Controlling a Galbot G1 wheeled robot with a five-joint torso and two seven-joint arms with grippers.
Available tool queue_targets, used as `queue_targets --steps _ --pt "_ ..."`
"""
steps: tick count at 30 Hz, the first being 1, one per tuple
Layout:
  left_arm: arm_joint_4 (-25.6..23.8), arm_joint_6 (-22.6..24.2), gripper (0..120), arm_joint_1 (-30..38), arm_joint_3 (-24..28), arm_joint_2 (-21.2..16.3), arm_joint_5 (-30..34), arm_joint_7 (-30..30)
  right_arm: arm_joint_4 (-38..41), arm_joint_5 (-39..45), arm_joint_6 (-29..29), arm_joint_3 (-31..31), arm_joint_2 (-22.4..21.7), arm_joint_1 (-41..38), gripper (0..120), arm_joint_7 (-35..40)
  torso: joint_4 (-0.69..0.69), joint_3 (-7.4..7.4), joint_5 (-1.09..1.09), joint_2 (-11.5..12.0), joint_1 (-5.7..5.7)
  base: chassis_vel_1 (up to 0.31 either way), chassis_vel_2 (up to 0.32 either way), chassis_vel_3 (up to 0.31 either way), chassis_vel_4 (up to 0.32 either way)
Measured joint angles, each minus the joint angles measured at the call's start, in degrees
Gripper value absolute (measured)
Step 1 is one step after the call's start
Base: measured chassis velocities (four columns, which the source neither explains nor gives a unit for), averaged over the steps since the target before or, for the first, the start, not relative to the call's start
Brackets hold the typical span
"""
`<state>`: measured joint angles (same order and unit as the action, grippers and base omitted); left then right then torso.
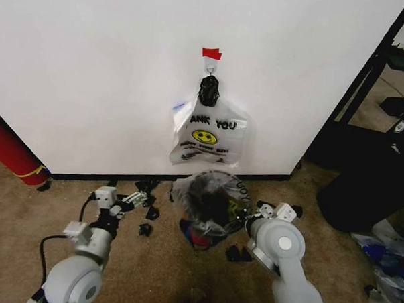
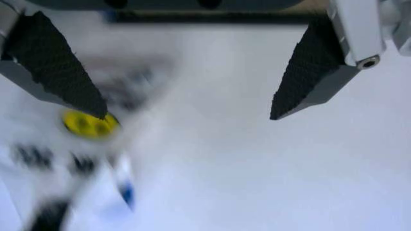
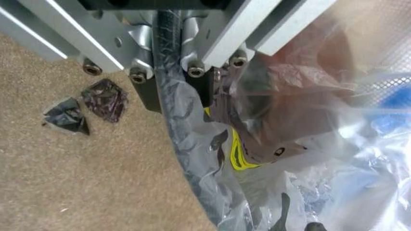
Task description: Pick up the garbage bag from the wall and place it over the trash bin.
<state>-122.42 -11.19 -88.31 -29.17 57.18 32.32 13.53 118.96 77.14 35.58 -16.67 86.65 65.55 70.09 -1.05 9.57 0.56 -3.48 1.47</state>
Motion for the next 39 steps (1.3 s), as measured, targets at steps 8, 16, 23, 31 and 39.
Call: queue_targets --steps 8,16,23,31,39 --pt "-0.94 -7.79 100 -7.78 -11.03 11.20 -7.44 -0.74 -1.78 1.69 2.03 2.34 -1.84 -1.80 0 -0.19 0.02 0.00 0.01 0.00 0.00 0.000 0.000 0.000 0.000" --pt "-1.28 -9.92 100 -11.22 -10.70 13.16 -7.48 -0.27 -4.03 0.13 2.52 3.48 -1.40 -3.50 0 -0.62 0.02 0.00 0.02 -0.01 0.00 0.000 0.000 0.000 0.000" --pt "-0.81 -9.47 100 -10.28 -9.71 12.26 -7.32 0.28 -5.36 -3.16 2.64 4.52 -1.23 -3.67 0 -1.61 0.01 0.01 0.02 -0.01 0.00 0.000 0.000 0.000 0.000" --pt "-0.44 -9.01 100 -10.03 -8.60 12.39 -7.44 0.34 -5.44 -3.31 3.10 3.76 -1.46 -3.14 0 -2.74 0.01 0.01 0.02 -0.01 0.00 0.000 0.000 0.000 0.000" --pt "-0.25 -8.17 100 -9.39 -8.24 12.05 -7.89 0.30 -6.43 -4.25 3.30 3.10 -0.31 -3.26 10 -3.57 0.02 0.01 0.02 -0.01 0.00 0.000 0.000 0.000 0.000"
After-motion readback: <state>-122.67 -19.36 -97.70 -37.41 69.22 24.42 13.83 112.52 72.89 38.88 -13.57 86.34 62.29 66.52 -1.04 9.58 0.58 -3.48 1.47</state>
